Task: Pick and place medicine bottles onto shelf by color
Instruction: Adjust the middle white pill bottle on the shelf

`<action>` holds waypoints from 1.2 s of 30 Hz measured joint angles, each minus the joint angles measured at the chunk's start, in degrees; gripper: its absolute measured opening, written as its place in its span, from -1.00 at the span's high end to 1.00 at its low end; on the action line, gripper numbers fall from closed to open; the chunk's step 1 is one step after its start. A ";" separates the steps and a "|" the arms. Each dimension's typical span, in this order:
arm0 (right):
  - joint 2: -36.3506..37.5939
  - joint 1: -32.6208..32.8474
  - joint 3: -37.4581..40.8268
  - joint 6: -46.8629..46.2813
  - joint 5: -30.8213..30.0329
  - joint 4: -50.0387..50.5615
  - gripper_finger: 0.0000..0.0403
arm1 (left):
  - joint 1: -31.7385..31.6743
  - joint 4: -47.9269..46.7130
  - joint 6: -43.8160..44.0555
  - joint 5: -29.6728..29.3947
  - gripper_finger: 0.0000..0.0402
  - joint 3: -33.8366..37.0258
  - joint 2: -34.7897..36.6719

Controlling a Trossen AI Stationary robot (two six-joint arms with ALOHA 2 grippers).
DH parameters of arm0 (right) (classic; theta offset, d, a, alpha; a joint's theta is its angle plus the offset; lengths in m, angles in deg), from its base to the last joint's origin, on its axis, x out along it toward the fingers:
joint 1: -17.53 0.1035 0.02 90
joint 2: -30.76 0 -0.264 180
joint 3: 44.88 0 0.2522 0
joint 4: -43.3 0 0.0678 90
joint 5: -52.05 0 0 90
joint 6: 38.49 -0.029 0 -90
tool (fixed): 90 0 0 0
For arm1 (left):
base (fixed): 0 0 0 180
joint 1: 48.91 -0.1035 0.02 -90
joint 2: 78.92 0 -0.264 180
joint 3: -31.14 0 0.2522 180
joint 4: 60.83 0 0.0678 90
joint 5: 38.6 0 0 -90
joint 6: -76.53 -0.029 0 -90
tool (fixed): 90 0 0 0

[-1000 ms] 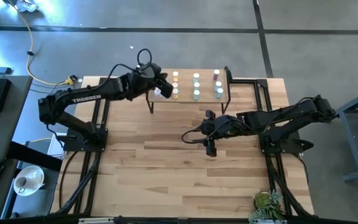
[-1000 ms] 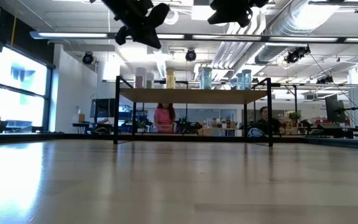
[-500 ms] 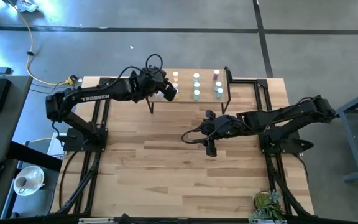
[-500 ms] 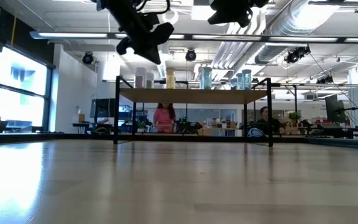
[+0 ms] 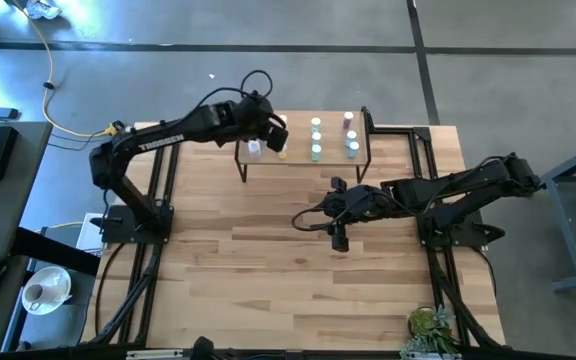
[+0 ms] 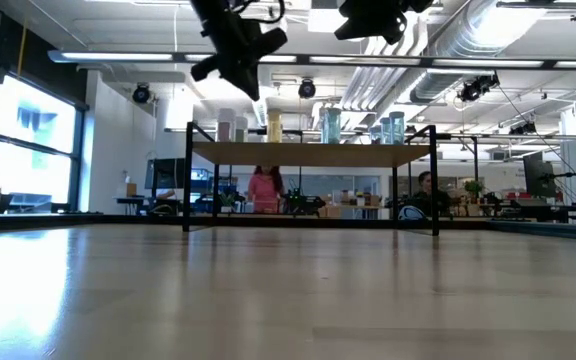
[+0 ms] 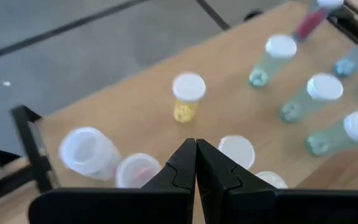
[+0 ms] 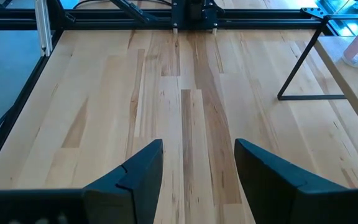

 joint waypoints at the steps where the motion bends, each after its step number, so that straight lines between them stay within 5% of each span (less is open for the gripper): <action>1: 0.00 0.00 0.00 0.00 0.00 0.00 0.06 | 0.00 -0.20 0.02 0.59 1.00 -0.18 -0.61; 36: 0.00 0.00 0.00 -2.01 0.00 1.18 0.06 | -0.79 -2.52 -1.36 -2.10 1.00 -0.46 -5.63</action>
